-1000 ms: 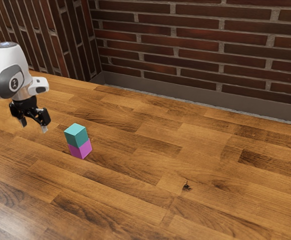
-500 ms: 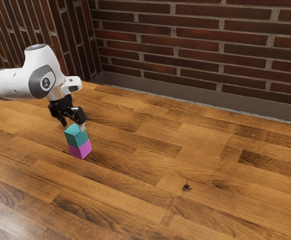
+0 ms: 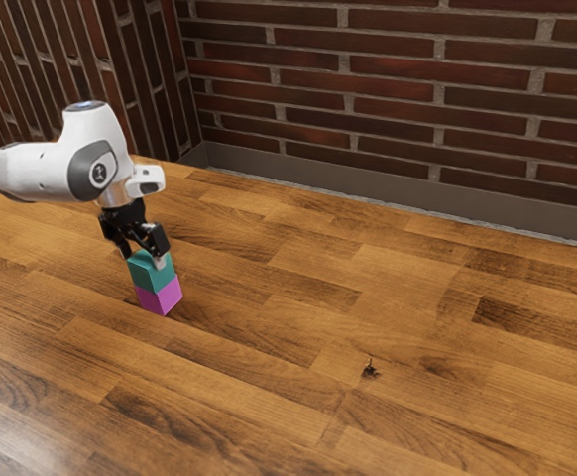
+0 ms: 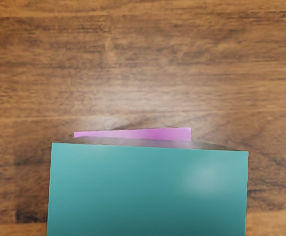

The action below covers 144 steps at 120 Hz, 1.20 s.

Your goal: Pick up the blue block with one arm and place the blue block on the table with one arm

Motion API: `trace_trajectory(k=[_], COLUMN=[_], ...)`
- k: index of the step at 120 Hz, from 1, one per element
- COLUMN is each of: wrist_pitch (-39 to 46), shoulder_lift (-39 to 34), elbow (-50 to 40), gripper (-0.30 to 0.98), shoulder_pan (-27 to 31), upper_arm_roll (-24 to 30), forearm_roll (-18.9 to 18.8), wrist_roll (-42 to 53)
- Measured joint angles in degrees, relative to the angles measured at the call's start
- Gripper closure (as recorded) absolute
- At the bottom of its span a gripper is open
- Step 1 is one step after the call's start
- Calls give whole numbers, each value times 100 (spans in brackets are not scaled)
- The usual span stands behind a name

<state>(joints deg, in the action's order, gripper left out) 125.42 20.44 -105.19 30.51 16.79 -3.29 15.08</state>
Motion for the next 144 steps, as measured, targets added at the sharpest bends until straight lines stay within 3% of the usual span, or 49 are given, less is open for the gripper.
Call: trace_trajectory(k=[43, 87, 109, 129, 144], wrist_pitch=[-18, -24, -48, -125, -154], shoulder_lift=[318, 336, 214, 248, 882], elbow=[133, 233, 269, 592, 892], gripper=[1, 28, 34, 35, 35], shoulder_pan=[-17, -29, -149, -874, -1375], upper_arm_roll=[-102, -98, -89, -64, -80], forearm_roll=[-33, -175, -271, -302, -318], wrist_roll=[27, 54, 33, -10, -49])
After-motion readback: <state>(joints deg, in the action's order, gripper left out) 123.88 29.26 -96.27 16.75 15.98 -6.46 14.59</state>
